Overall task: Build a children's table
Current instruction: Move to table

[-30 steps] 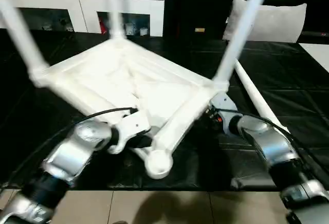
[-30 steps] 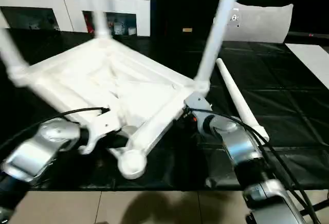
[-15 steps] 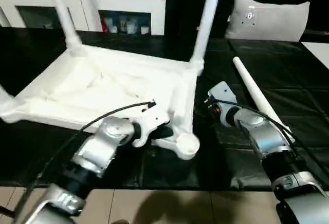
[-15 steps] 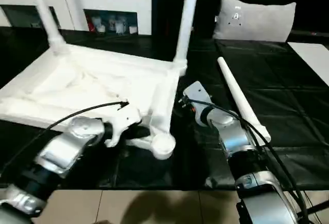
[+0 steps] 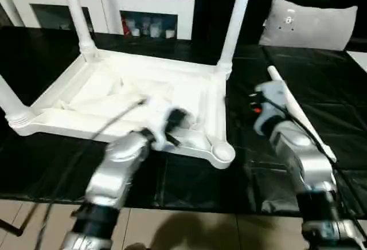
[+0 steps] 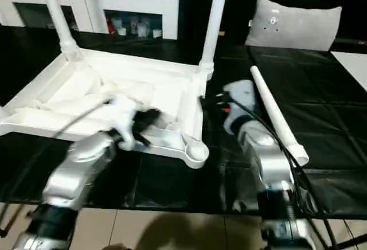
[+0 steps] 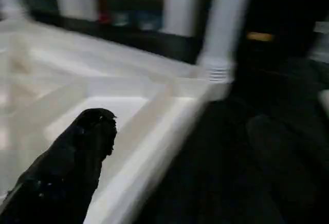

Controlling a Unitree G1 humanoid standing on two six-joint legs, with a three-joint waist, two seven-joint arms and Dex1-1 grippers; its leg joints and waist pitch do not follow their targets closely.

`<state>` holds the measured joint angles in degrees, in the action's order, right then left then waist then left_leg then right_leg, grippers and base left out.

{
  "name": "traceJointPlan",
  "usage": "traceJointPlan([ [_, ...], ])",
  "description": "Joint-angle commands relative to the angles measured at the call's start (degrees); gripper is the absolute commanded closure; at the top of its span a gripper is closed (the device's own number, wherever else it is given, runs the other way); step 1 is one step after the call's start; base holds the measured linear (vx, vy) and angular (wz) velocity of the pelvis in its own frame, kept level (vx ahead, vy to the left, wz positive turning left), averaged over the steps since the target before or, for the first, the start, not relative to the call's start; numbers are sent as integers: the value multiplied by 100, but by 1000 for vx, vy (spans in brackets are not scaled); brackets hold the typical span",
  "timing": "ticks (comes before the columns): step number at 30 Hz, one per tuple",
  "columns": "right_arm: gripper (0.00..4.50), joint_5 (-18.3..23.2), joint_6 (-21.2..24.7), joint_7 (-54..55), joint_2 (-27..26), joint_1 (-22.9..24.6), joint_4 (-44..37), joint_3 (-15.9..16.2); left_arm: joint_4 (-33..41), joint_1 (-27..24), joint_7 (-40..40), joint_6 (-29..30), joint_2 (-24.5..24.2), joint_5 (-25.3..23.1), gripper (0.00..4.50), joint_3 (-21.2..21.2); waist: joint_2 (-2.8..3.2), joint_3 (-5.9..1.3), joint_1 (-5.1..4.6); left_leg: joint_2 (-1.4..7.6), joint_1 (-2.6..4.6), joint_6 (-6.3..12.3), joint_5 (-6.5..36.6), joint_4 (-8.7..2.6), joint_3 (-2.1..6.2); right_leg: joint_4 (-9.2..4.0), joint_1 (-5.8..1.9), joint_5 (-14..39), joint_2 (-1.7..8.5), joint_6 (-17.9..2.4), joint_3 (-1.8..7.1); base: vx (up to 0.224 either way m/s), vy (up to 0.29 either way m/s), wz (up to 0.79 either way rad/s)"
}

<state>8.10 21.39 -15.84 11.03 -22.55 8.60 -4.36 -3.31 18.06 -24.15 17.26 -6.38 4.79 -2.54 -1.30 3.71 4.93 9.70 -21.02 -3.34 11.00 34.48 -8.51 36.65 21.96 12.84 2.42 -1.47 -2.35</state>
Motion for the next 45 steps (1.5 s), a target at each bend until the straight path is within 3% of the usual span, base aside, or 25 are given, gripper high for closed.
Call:
traceJointPlan([
  [1, 0, -101, 535, 274, -62, 99, -360, -65, 296, -73, 289, 130, -1, -20, 362, 213, -7, -357, -10, 312, 47, 109, 711, -410, 46, -480, -284, 477, 513, -1021, 299, 0, 0, 0],
  [8, 0, 27, 928, 112, -239, 792, -1411, 487, 886, -577, 970, 283, 51, -192, 362, 520, -12, -352, -9, 341, 36, 6, 846, -443, 75, -503, -244, 653, 501, -770, 289, 0, 0, 0],
  [11, 0, 120, 721, 88, -355, 962, -1585, 575, 1123, -787, 979, 410, 56, -199, 362, 457, 160, -367, -168, 814, 261, -39, 1268, -689, 412, -380, -143, 358, 214, -863, 14, 0, 0, 0],
  [12, 0, 131, 744, 115, -398, 966, -1604, 576, 1202, -850, 1000, 450, 54, -227, 362, 432, 215, -391, -234, 1184, 319, 381, 1108, -812, 639, -149, -71, 208, 275, -936, -59, 0, 0, 0],
  [14, 0, 43, 758, 131, -389, 925, -1561, 616, 1267, -906, 1019, 489, 68, -219, 362, 433, 242, -395, -298, 1391, 318, 965, 1009, -936, 731, 138, 47, 281, 301, -1072, -131, -5, -105, 7],
  [17, 0, -35, 855, 92, -357, 943, -1675, 662, 1382, -977, 1046, 552, 44, -202, 362, 395, 32, -368, -287, 957, 97, 1631, 1230, -759, 479, -107, -14, 152, 489, -2091, 5, -12, -163, 1],
  [18, 0, -27, 870, 94, -356, 960, -1697, 658, 1386, -970, 1066, 564, 32, -202, 362, 394, -314, -426, -218, -307, -81, 1360, 1489, 602, -162, -876, -114, 808, 357, -2513, 56, -16, -175, 0],
  [19, 0, -21, 871, 99, -354, 971, -1709, 660, 1393, -969, 1079, 573, 26, -198, 362, 391, -335, -497, -112, -459, -305, 1075, 1404, 1176, -189, -878, -344, 1216, 475, -2363, 181, -27, -187, -2],
  [20, 0, -22, 809, 88, -319, 994, -1683, 689, 1426, -974, 1092, 605, 14, -184, 362, 377, -322, -405, -131, -430, -463, 937, 1134, 1250, -126, -865, -342, 1274, 523, -2056, 92, -36, -205, -7],
  [23, 0, 31, 940, 105, -317, 1009, -1677, 687, 1460, -981, 1120, 626, 5, -204, 362, 362, -17, -455, -206, -267, -184, 1100, 1079, 597, 69, -1192, -418, 1903, 401, -265, -8, -50, -194, 3],
  [24, 0, 47, 959, 106, -321, 1009, -1681, 682, 1467, -981, 1124, 632, 6, -211, 362, 361, 320, -594, -230, 1151, 363, 1507, 72, -152, 976, -614, -135, 1366, 140, 558, -533, -66, -197, 13],
  [25, 0, 90, 1090, 148, -354, 1018, -1704, 652, 1479, -985, 1140, 688, -1, -239, 362, 354, 246, -536, -363, 2085, 381, 1809, -278, -517, 1373, 759, 410, 1899, 287, 822, -415, -57, -203, -2],
  [26, 0, 93, 1102, 152, -357, 1020, -1707, 650, 1477, -982, 1151, 680, -16, -276, 362, 338, 196, -577, -411, 1817, 524, 1934, -871, -299, 1270, 1067, 777, 1761, 353, 659, -266, -51, -159, -4],
  [27, 0, 91, 1116, 156, -364, 1025, -1711, 647, 1477, -979, 1156, 651, -43, -334, 362, 305, 157, -495, -298, 1235, 320, 2569, -1475, -168, 840, 1151, 832, 729, 392, 235, 89, -51, -159, -4],
  [28, 0, 80, 1102, 146, -370, 1040, -1710, 658, 1488, -976, 1111, 579, -62, -333, 362, 277, 132, -466, -248, 516, 17, 2791, -1327, -102, 379, 540, 462, -34, 243, 104, 158, -76, -157, 10],
  [29, 0, 79, 1095, 143, -369, 1045, -1709, 669, 1519, -971, 1031, 521, -72, -290, 362, 250, -253, -577, -251, -226, -176, 2155, -570, 365, 173, -154, 123, -490, 411, 336, 444, -86, -205, -11],
  [30, 0, 79, 1095, 143, -369, 1045, -1709, 669, 1519, -971, 1031, 521, -72, -290, 362, 250, -15, -542, -100, -208, -368, 1816, -384, 456, 232, -388, -48, -55, 931, -241, 526, -86, -205, -11],
  [31, 0, 69, 1088, 137, -359, 1054, -1703, 696, 1549, -961, 967, 487, -103, -263, 344, 195, -166, -513, 74, -30, -319, 875, -68, 309, 243, -492, -17, 682, 1043, 295, 530, -125, -230, -13],
  [32, 0, 64, 1101, 138, -356, 1057, -1701, 718, 1553, -955, 921, 511, -118, -228, 344, 162, -244, -497, 79, -13, -219, 360, 275, 83, 182, -474, -53, 1209, 774, 678, 411, -132, -229, 1],
  [35, 0, 101, 1199, 136, -384, 1051, -1737, 719, 1573, -1014, 951, 760, -47, -91, 344, 185, -132, -442, 59, 27, -197, -214, 718, -187, 78, -639, -47, 2668, 566, 992, 272, -102, -177, -3],
  [38, 0, 97, 1214, 128, -371, 1036, -1741, 720, 1570, -1028, 948, 755, -61, -68, 344, 216, -68, -364, -40, 71, -5, -497, 2075, -273, 66, -774, 90, 4139, 403, 726, 108, -86, -78, -3],
  [42, 0, 96, 1221, 103, -346, 1022, -1733, 735, 1539, -1010, 906, 606, -131, -145, 344, 220, 148, -249, -220, 262, 390, -303, 3924, -527, 225, -960, -79, 3562, 213, 239, -330, -57, 24, -6],
  [43, 0, 97, 1222, 101, -340, 1021, -1731, 738, 1538, -1010, 911, 607, -140, -140, 344, 216, 277, -169, -255, 510, 360, -166, 4794, -877, 296, -622, -335, 2721, 148, 42, -460, 0, 0, 0],
  [44, 0, 97, 1233, 73, -326, 1016, -1732, 767, 1542, -1013, 920, 614, -167, -104, 344, 214, 282, -141, -64, 750, -29, -137, 5466, -1311, 199, 445, -746, 1344, 204, -95, -427, -74, -2, -7],
  [45, 0, 93, 1236, 65, -322, 1013, -1730, 778, 1543, -1013, 923, 617, -172, -94, 344, 214, 307, -116, 132, 747, 15, -39, 5548, -1339, 61, 555, -678, 1124, 176, -88, -392, -74, -2, -7],
])
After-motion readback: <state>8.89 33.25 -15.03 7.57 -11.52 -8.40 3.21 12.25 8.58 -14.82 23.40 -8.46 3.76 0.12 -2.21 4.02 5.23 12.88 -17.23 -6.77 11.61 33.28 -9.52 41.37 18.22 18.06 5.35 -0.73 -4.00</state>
